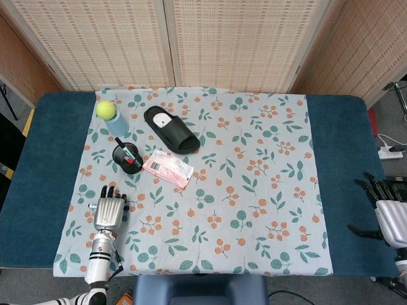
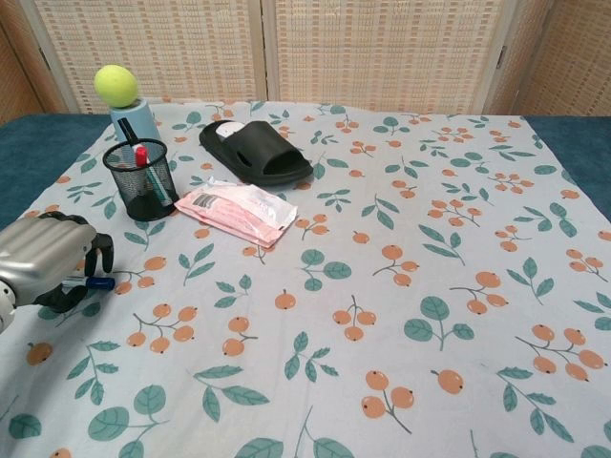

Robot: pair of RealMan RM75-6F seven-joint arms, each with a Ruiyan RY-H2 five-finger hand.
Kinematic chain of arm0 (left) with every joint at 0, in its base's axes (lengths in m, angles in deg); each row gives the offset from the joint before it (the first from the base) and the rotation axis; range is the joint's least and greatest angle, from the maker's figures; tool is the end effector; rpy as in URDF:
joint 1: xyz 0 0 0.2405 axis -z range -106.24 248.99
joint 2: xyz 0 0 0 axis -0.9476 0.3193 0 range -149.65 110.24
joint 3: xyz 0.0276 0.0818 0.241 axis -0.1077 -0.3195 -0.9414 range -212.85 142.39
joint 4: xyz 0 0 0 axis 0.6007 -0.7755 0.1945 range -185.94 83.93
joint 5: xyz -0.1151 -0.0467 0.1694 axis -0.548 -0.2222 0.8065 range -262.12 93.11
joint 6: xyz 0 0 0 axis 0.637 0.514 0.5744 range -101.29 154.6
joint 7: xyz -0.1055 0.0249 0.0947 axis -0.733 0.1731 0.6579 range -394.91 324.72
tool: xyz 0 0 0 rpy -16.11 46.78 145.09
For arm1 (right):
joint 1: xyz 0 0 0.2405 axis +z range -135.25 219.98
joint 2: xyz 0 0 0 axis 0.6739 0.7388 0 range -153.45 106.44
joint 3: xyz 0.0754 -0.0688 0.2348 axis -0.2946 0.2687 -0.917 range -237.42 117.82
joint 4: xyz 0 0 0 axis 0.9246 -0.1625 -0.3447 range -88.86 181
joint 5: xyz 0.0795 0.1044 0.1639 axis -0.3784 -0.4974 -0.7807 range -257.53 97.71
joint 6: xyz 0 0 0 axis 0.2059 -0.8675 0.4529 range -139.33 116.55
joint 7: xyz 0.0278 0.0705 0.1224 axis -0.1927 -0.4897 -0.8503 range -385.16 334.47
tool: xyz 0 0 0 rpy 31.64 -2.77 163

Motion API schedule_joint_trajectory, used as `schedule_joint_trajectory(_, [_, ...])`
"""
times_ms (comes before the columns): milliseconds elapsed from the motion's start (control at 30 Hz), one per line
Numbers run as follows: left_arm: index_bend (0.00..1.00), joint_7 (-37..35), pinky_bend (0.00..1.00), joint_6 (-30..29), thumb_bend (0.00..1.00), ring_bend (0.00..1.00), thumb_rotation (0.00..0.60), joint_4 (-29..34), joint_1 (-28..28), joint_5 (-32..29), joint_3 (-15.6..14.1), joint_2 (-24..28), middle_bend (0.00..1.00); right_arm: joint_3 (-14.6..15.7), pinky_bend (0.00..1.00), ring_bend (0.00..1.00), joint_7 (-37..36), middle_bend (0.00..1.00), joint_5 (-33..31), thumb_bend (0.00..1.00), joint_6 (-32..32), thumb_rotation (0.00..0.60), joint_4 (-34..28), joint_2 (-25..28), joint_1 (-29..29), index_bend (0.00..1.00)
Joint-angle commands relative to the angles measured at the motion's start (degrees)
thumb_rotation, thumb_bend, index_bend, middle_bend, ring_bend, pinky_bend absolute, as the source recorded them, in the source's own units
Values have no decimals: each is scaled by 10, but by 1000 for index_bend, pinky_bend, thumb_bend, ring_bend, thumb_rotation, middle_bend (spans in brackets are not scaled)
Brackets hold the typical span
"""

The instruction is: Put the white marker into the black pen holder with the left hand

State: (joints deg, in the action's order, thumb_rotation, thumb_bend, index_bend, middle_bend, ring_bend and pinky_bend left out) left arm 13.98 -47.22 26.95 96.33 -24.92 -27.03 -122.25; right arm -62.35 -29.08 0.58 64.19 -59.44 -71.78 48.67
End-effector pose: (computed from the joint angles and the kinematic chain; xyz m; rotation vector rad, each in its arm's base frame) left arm -0.2282 0.2725 -0.0469 -1.5865 -0.7695 -0.5031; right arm -0.2980 -0.1819 0.2052 1.3950 -1.0676 0.7925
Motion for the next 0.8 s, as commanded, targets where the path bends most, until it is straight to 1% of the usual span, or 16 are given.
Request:
schedule_joint_trajectory(33, [450, 2, 117, 1, 379, 135, 600, -2, 1, -2, 0, -1, 444, 0, 0, 72, 0, 0, -1, 0, 0, 600, 0, 0, 0, 155])
schedule_joint_trajectory(500, [509, 6, 144, -1, 380, 173, 600, -6, 5, -6, -2, -3, 504, -1, 0, 72, -5, 0, 0, 0, 3, 600, 0, 2, -2, 158])
schedule_joint_trajectory(667, [516, 6, 157, -20, 381, 186, 600, -10, 5, 12, -4, -5, 514, -1, 0, 73, -7, 0, -2, 0, 1, 600, 1, 3, -1, 159])
schedule_joint_trajectory(800, [516, 3, 164, -44, 380, 193, 600, 3, 4, 36, -2, 3, 518, -2, 0, 73, -8, 0, -1, 0, 3, 600, 2, 2, -2, 159])
